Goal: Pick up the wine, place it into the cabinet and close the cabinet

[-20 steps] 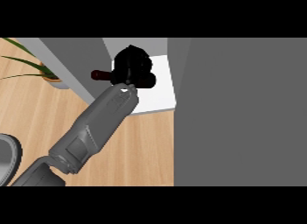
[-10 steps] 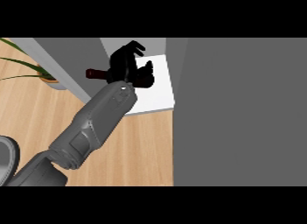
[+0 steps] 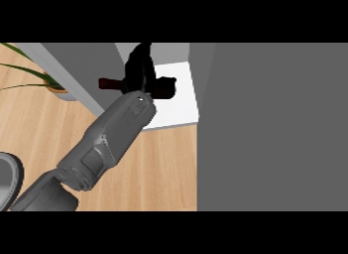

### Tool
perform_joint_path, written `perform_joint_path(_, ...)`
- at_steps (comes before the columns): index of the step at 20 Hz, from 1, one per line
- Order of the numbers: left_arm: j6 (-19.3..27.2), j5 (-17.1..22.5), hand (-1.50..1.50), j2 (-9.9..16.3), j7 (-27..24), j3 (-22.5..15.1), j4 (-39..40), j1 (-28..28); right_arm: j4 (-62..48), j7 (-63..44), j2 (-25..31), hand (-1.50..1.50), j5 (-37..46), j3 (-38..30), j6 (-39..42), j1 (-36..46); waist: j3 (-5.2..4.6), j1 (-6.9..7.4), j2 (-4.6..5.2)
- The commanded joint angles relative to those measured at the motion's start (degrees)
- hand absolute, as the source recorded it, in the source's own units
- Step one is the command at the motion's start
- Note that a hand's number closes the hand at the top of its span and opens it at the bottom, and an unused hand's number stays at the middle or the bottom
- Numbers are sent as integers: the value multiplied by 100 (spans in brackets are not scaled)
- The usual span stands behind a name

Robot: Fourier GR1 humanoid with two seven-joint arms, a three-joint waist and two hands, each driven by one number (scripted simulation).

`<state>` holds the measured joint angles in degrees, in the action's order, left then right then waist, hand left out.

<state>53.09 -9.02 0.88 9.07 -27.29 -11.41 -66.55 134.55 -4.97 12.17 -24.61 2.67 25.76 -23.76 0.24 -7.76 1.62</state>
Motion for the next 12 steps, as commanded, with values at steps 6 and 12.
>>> perform_joint_path(6,83,640,-150,-83,-893,404,-642,658,280,-281,80,-150,-361,20,-147,174,-46,47,85)
perform_joint_path(12,112,1152,-150,-85,-2012,829,-1124,1143,708,-393,177,-150,-567,-40,-158,-303,-43,204,-21)
